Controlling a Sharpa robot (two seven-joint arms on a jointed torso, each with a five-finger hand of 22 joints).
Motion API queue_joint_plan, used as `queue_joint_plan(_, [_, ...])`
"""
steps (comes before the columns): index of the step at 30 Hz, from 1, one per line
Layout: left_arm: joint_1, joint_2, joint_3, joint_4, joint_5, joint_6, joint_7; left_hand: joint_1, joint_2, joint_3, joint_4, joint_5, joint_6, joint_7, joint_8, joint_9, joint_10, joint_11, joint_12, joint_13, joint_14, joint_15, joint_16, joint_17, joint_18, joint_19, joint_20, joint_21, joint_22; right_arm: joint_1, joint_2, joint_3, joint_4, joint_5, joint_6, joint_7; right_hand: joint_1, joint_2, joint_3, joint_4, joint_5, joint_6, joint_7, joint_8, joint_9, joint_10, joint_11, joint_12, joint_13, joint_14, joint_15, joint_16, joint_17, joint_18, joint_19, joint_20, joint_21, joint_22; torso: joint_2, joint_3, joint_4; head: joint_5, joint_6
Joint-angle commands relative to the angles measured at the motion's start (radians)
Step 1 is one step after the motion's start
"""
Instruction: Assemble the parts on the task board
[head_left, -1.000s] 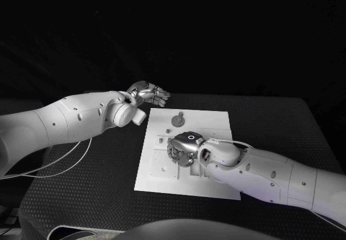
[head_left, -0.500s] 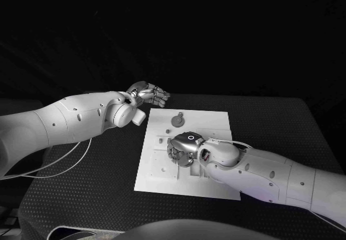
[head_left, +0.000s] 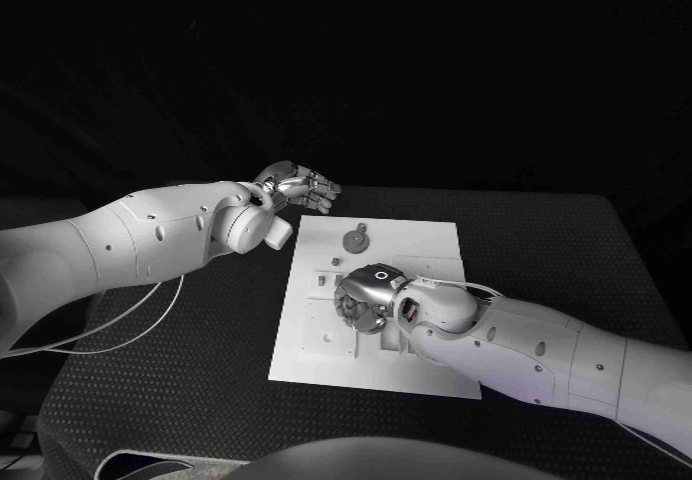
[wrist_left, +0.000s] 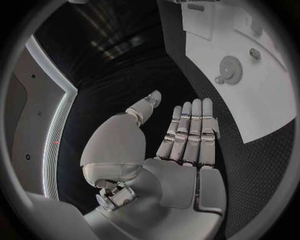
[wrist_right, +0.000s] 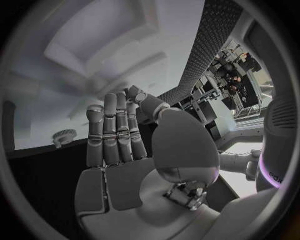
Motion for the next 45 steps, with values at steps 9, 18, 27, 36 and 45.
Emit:
queue_joint_plan(9, [0.002,-0.002,0.001,0.004,0.005,0.014,0.004,-0.006,-0.006,0.002,0.006,0.001,-0.006,-0.002,0.006,-0.002,-0.008,-0.001,0.005,-0.002,0.006,0.000,-0.007,0.002,0.019,-0.007,0.002,0.003,0.002,-0.002,0.004,-0.003,-0.018,0.024,0.003,0.015,-0.037,0.009,-0.004,0.001,0.006,-0.025,0.012,-0.012,-0.002,-0.022,0.014,-0.023,0.000,0.002,0.006,-0.015,0.004,0.086,0.000,-0.004,-0.008,-0.003,0.000,-0.0004,-0.0015,-0.002,-0.002])
queue_joint_plan(18, [0.002,-0.004,0.001,0.005,0.005,0.012,0.003,-0.006,-0.007,0.002,0.006,0.001,-0.007,-0.002,0.006,-0.002,-0.008,-0.001,0.005,-0.002,0.006,0.000,-0.008,0.003,0.019,-0.007,0.002,0.003,0.002,-0.002,0.001,-0.003,-0.023,0.032,-0.023,0.024,-0.077,-0.026,-0.028,0.001,0.006,-0.099,0.045,-0.061,-0.025,-0.051,0.032,-0.049,-0.005,-0.013,0.012,-0.024,0.010,0.086,-0.004,-0.005,-0.011,-0.003,0.000,-0.0003,-0.0002,-0.003,-0.003])
queue_joint_plan(27, [0.002,-0.006,0.001,0.005,0.005,0.012,0.003,-0.004,-0.006,0.003,0.006,0.001,-0.011,-0.001,0.005,-0.003,-0.008,-0.001,0.005,-0.003,0.006,0.000,-0.009,0.004,0.019,-0.007,0.002,0.003,0.002,-0.001,-0.004,-0.003,-0.023,0.037,-0.044,0.034,-0.084,-0.041,-0.036,0.002,0.006,-0.120,0.055,-0.076,-0.034,-0.076,0.045,-0.069,-0.010,-0.025,0.018,-0.029,0.016,0.086,-0.008,-0.003,-0.014,-0.003,0.000,0.0001,-0.0010,-0.008,-0.005])
queue_joint_plan(36, [0.002,-0.008,0.001,0.003,0.005,0.012,0.005,-0.003,-0.007,0.003,0.005,0.001,-0.011,0.000,0.005,-0.003,-0.008,-0.001,0.006,-0.003,0.007,0.000,-0.010,0.005,0.019,-0.007,0.002,0.003,0.002,0.013,-0.042,-0.003,0.019,0.055,-0.079,0.041,-0.077,-0.042,-0.034,0.000,0.006,-0.123,0.056,-0.078,-0.036,-0.078,0.046,-0.073,-0.010,-0.026,0.019,-0.029,0.021,0.086,-0.008,-0.004,-0.016,-0.004,0.000,0.0001,0.0000,-0.012,0.001])
queue_joint_plan(45, [0.002,-0.013,0.001,0.000,0.005,0.009,0.012,-0.003,-0.006,0.003,0.005,0.001,-0.008,-0.002,0.007,-0.003,-0.006,-0.001,0.007,-0.004,0.008,0.000,-0.010,0.007,0.019,-0.006,0.001,0.003,0.003,0.070,-0.141,0.034,0.128,0.169,-0.122,0.078,-0.074,-0.040,-0.037,0.002,0.006,-0.127,0.060,-0.081,-0.039,-0.077,0.047,-0.078,-0.007,-0.005,0.010,-0.018,0.032,0.086,0.010,-0.009,-0.002,0.002,-0.002,-0.0001,-0.0034,-0.020,0.016])
